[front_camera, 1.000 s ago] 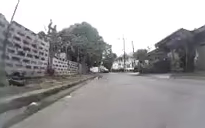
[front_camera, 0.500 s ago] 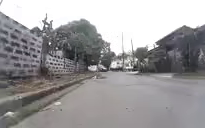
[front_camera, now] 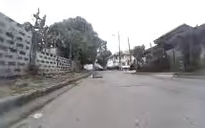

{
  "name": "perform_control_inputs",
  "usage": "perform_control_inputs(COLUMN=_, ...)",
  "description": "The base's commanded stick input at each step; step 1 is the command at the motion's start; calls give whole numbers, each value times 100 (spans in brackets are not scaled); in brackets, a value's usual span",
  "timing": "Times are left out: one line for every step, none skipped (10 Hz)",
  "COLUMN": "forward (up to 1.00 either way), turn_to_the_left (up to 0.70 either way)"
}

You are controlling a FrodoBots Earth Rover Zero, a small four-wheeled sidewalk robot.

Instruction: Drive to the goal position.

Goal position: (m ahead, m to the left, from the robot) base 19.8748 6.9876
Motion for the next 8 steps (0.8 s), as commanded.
perform_control_inputs(forward=100, turn_to_the_left=0)
perform_control_inputs(forward=100, turn_to_the_left=-1)
perform_control_inputs(forward=100, turn_to_the_left=-15)
perform_control_inputs(forward=100, turn_to_the_left=-18)
perform_control_inputs(forward=100, turn_to_the_left=-5)
perform_control_inputs(forward=100, turn_to_the_left=0)
perform_control_inputs(forward=100, turn_to_the_left=0)
perform_control_inputs(forward=100, turn_to_the_left=0)
